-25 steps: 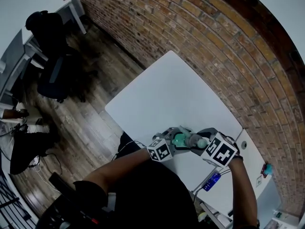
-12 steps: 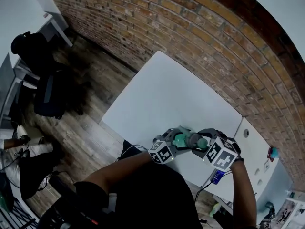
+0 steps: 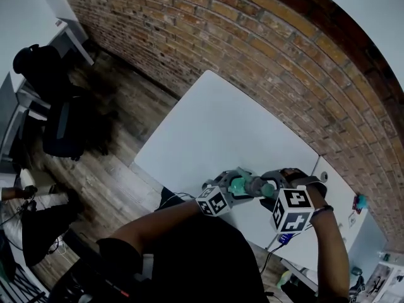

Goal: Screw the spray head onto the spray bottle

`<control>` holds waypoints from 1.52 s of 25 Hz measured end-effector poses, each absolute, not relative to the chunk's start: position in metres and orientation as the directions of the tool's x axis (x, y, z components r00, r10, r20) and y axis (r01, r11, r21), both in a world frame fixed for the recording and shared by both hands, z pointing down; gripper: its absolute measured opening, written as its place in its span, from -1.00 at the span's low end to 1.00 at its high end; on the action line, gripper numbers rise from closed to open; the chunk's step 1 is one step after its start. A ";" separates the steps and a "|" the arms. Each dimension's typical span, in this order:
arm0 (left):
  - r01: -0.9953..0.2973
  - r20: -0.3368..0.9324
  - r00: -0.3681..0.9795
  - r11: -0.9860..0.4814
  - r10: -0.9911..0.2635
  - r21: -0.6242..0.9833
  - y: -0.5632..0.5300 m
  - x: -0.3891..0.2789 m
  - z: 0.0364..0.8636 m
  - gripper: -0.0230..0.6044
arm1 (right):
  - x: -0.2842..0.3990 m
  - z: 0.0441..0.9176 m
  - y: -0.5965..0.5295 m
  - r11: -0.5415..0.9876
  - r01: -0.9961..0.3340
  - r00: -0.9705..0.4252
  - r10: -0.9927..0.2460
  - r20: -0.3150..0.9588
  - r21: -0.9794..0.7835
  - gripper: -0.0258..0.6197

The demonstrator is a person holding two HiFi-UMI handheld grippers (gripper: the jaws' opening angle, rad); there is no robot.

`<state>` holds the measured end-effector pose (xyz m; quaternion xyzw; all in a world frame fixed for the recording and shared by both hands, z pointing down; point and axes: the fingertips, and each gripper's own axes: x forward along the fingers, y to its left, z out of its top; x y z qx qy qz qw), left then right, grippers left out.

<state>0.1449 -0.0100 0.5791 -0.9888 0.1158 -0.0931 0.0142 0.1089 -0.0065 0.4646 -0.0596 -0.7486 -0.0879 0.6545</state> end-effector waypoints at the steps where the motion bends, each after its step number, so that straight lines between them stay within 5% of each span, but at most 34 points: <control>1: -0.223 0.180 0.957 -0.974 -0.228 -0.044 -0.010 0.145 0.579 0.15 | 0.107 0.467 -0.007 0.976 0.211 -0.132 -0.020 0.991 0.048 -0.11; 25: -0.195 0.198 0.959 -0.980 -0.201 -0.047 -0.009 0.146 0.579 0.15 | 0.110 0.499 -0.004 0.961 0.274 -0.038 0.048 0.998 -0.036 -0.11; 38: -0.199 0.184 0.962 -0.979 -0.203 -0.043 -0.008 0.143 0.578 0.15 | 0.104 0.494 -0.011 0.994 -0.065 -0.216 0.074 0.974 -0.090 -0.11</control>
